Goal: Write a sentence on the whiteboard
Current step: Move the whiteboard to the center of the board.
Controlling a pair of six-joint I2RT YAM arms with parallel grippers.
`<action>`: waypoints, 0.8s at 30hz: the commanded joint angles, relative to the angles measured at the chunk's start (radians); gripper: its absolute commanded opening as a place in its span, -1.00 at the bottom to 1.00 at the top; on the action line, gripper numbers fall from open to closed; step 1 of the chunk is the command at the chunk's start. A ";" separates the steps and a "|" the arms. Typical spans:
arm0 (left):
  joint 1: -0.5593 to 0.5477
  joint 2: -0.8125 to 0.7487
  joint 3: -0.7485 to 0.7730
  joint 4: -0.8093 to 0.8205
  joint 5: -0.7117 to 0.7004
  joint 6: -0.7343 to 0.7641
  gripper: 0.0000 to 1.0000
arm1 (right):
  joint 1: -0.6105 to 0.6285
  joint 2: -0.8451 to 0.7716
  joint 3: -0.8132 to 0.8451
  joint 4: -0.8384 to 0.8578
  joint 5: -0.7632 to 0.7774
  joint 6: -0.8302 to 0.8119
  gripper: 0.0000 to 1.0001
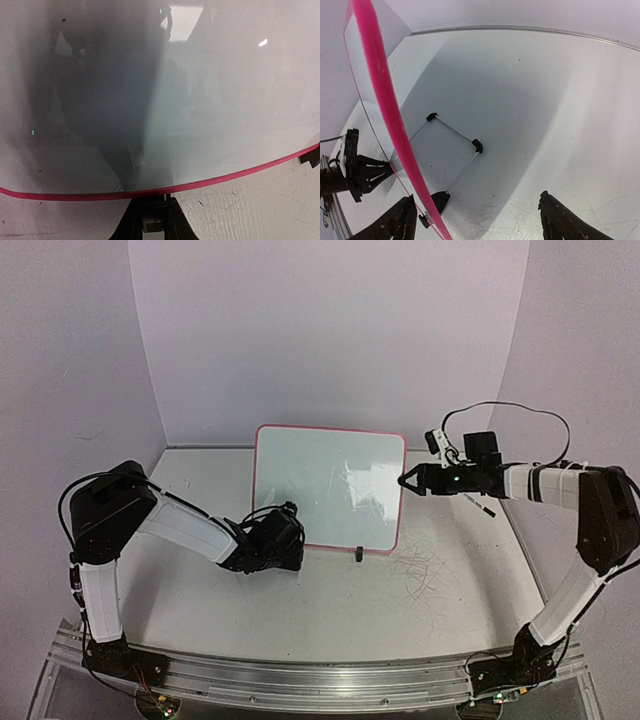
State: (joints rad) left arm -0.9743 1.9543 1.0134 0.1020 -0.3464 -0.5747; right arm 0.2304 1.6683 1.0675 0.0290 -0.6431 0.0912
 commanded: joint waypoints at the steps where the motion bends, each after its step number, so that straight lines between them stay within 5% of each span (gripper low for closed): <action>1: -0.047 0.024 0.004 0.042 0.011 0.019 -0.99 | -0.010 -0.103 -0.025 0.027 0.110 0.027 0.82; 13: -0.120 0.037 0.062 0.013 -0.057 -0.157 -1.00 | -0.015 -0.354 -0.091 -0.029 0.395 0.030 0.93; 24: -0.222 0.128 0.280 -0.292 -0.212 -0.474 -1.00 | 0.023 -0.464 -0.137 -0.029 0.520 0.055 0.96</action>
State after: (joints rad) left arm -1.1545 2.0555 1.2009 -0.0991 -0.5429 -0.8852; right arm 0.2370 1.2518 0.9407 -0.0102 -0.2083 0.1314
